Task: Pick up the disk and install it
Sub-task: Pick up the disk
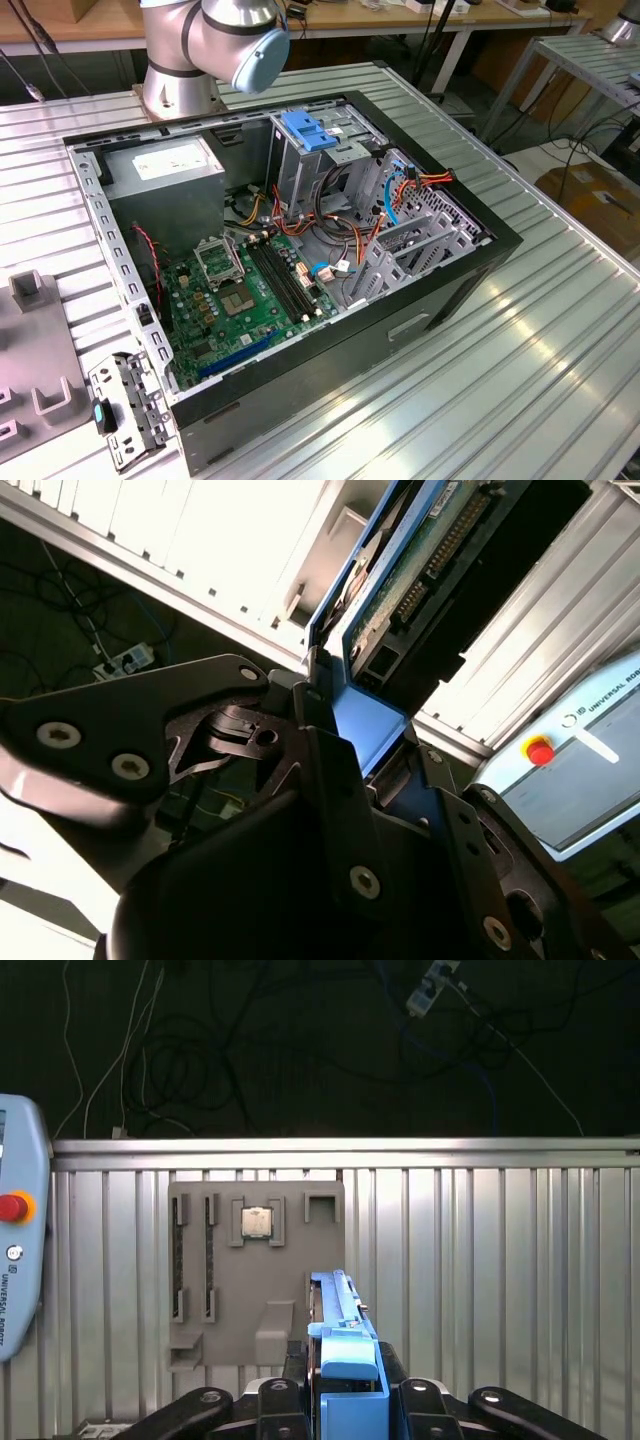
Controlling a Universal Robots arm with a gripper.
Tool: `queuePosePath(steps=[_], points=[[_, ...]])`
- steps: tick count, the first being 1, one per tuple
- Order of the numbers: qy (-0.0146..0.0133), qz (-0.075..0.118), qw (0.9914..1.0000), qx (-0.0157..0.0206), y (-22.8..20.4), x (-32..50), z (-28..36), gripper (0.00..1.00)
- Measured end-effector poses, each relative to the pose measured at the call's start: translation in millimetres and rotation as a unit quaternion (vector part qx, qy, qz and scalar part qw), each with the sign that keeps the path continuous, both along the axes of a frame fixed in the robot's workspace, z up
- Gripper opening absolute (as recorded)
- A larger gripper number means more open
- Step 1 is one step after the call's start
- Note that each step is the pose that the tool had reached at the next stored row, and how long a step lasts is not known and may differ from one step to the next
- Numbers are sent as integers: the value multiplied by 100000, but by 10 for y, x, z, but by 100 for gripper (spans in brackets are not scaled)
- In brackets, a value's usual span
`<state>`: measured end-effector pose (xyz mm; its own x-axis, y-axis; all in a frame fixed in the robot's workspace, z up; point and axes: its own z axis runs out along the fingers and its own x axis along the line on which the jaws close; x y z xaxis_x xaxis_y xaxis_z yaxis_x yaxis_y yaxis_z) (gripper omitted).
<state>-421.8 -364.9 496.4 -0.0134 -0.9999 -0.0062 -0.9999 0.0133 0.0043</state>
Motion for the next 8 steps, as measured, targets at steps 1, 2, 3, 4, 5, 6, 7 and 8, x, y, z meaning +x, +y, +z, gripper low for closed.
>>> queuePosePath(steps=[1, 2, 3, 4, 5, 6, 7, 8], points=[[-1, -1, 100000, 1, 0, 11, 0, 37], [0, -1, 100000, 2, 0, 23, 0, 37], [-3, -2, 100000, 2, 0, 33, 0, 37], [-3, 1, 100000, 1, 0, 45, 0, 37], [-1, 2, 100000, 2, 0, 55, 0, 37], [-6, 1, 100000, 2, 0, 64, -1, 37], [1, 3, 100000, 1, 0, 79, 0, 37], [-4, 3, 100000, 2, 0, 95, 0, 37]])
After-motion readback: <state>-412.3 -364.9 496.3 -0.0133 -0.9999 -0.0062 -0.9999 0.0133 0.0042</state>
